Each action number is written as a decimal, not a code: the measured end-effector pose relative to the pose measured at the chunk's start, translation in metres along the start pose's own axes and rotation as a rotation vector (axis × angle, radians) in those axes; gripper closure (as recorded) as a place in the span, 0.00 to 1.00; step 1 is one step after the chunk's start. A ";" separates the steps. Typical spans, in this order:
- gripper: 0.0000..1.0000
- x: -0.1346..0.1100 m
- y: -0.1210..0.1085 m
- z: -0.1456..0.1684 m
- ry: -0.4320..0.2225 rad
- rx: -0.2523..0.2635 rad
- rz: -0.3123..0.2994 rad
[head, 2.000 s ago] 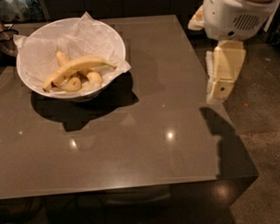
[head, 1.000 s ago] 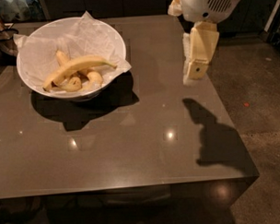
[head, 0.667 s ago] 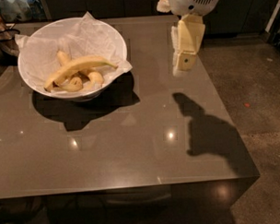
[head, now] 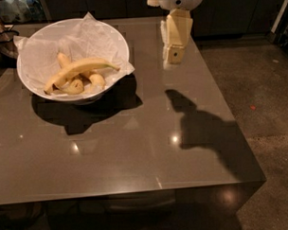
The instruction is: Pick banana from white bowl
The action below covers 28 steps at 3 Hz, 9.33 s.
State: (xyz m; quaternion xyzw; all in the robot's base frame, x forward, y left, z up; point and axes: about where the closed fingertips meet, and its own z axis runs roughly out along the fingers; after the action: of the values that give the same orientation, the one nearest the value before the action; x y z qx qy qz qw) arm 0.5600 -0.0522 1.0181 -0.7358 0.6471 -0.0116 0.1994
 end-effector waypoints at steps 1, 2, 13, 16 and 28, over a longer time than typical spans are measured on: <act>0.00 -0.008 -0.011 0.012 -0.055 -0.025 0.011; 0.00 -0.029 -0.036 0.034 -0.091 -0.067 -0.032; 0.31 -0.161 -0.114 0.176 -0.188 -0.196 -0.150; 0.35 -0.156 -0.102 0.204 -0.188 -0.281 -0.083; 1.00 -0.171 -0.060 0.122 -0.332 -0.160 -0.060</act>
Offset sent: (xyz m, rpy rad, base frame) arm 0.0616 0.0733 -0.0171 0.0407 0.1658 0.1860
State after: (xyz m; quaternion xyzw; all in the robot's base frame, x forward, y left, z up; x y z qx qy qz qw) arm 0.6229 0.1502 0.9660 -0.7600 0.5821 0.1554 0.2438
